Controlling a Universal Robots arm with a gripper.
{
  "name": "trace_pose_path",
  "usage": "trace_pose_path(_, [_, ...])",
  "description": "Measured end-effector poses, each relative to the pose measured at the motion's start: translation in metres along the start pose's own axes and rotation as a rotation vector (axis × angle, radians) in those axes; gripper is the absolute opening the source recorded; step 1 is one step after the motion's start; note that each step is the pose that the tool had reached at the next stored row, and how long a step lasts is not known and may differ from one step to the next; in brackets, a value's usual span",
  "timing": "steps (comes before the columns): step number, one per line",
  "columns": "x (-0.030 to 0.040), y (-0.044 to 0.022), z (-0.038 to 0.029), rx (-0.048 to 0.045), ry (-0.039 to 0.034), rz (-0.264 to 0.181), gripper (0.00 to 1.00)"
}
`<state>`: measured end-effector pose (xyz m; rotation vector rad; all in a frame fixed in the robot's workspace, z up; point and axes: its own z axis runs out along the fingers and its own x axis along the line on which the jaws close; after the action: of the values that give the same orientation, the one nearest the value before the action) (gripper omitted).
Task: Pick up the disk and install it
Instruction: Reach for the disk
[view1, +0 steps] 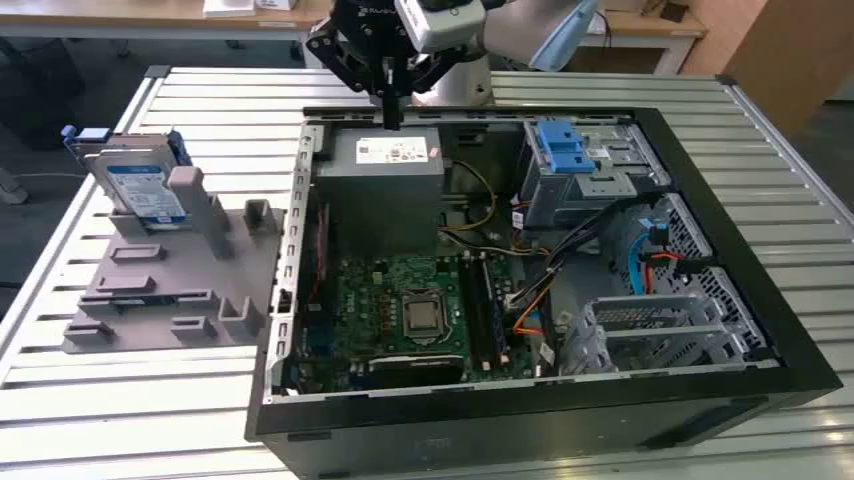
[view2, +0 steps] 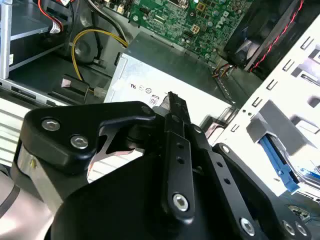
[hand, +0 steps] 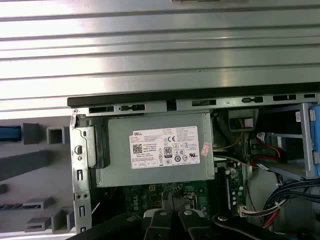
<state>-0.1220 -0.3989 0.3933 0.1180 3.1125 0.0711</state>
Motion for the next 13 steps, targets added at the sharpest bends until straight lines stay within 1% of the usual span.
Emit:
trace_pose_path(6, [0.0005, 0.0000, 0.0000, -0.0001, 0.0000, 0.000, 0.11])
trace_pose_path(13, [0.0043, -0.0003, 0.0001, -0.0001, 0.0000, 0.000, 0.11])
